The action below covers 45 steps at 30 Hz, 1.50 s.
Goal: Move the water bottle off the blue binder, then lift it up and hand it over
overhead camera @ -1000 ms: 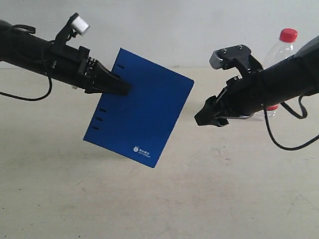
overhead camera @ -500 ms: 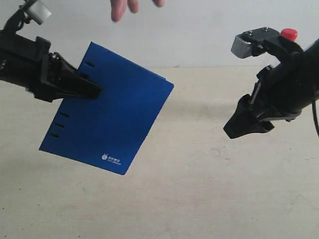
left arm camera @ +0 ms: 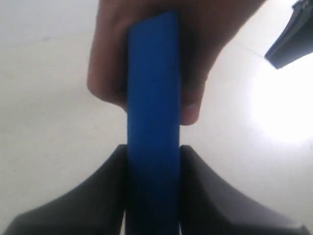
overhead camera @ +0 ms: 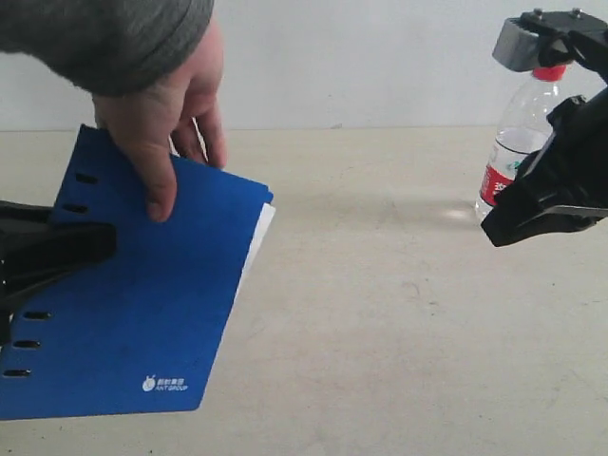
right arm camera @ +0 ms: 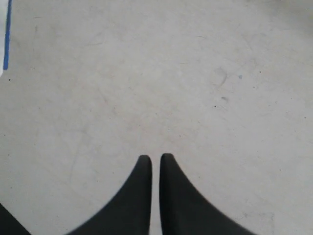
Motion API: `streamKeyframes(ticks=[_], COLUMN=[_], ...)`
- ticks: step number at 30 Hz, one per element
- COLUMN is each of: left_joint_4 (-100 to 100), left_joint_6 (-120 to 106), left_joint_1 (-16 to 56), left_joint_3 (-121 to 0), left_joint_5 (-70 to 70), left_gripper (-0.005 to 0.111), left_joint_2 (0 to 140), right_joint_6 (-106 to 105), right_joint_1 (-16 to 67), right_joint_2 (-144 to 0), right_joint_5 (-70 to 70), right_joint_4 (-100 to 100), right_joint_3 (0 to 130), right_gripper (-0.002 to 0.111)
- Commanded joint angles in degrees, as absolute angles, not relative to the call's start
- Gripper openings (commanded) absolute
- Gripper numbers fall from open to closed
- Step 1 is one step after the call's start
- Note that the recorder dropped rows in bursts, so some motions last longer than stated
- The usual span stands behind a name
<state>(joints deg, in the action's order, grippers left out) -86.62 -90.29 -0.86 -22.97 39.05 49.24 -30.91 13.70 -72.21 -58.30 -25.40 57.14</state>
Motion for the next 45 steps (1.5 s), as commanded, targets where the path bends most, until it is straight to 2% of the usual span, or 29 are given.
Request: streamKeyframes(ticks=[1,6,11,14,20,23,26,28,30,33,36,43,45], left_joint_4=[-99.9,-99.9,-99.9,-98.4,-98.1,-98.1,-96.9,-92.6,-83.6,-69.4,-58.7,-57.3,-59.4], left_joint_6=[-100.1,-102.5,-101.5,-101.4,-101.5,-99.9,-96.7,-92.1,-84.4,-76.6,-69.8,-59.0,-58.2], left_joint_1=[-0.2,0.9,1.2,1.2,1.2,1.2,1.2,1.2,1.2,1.2,1.2,1.2,1.2], left_joint_3=[-23.7,-29.1,-28.8,-27.5,-27.4,-27.4,-27.4,-27.4,-27.4,-27.4,-27.4,-27.2,-26.6], left_joint_5=[38.7,33.0,33.2,30.3,26.4,26.5,26.5,27.1,29.3,35.0,33.1,-1.5,-5.2], left_gripper=[0.004,0.004,0.007,0.021,0.063,0.070,0.065,0.055,0.039,0.005,0.004,0.005,0.005], left_joint_2=[45.0,46.9,47.8,48.2,47.9,46.7,44.4,42.6,40.6,38.2,35.0,29.0,28.0], right_joint_6=[-28.8,-27.7,-27.2,-27.2,-27.4,-27.5,-27.3,-26.2,-24.6,-23.3,-22.6,-13.6,-8.3], right_joint_1=[13.7,13.7,13.7,13.7,13.7,13.7,13.7,13.7,13.7,13.7,13.7,13.7,13.7], right_joint_2=[-71.8,-71.8,-71.8,-71.6,-69.1,-67.0,-65.3,-64.3,-62.8,-59.6,-54.0,-35.0,-28.6], right_joint_5=[-57.1,-56.8,-58.0,-58.6,-57.8,-58.0,-59.2,-60.3,-61.0,-60.7,-56.8,-49.1,-50.0], right_joint_4=[-25.0,-25.0,-25.0,-25.0,-24.9,-24.1,-21.8,-20.1,-18.5,-17.9,-17.9,-9.8,-6.7], right_joint_3=[57.3,57.3,57.3,57.3,57.3,57.3,57.3,57.3,57.3,57.3,57.3,57.3,57.3], right_gripper=[0.000,0.000,0.000,0.000,0.000,0.000,0.000,0.000,0.000,0.000,0.000,0.000,0.000])
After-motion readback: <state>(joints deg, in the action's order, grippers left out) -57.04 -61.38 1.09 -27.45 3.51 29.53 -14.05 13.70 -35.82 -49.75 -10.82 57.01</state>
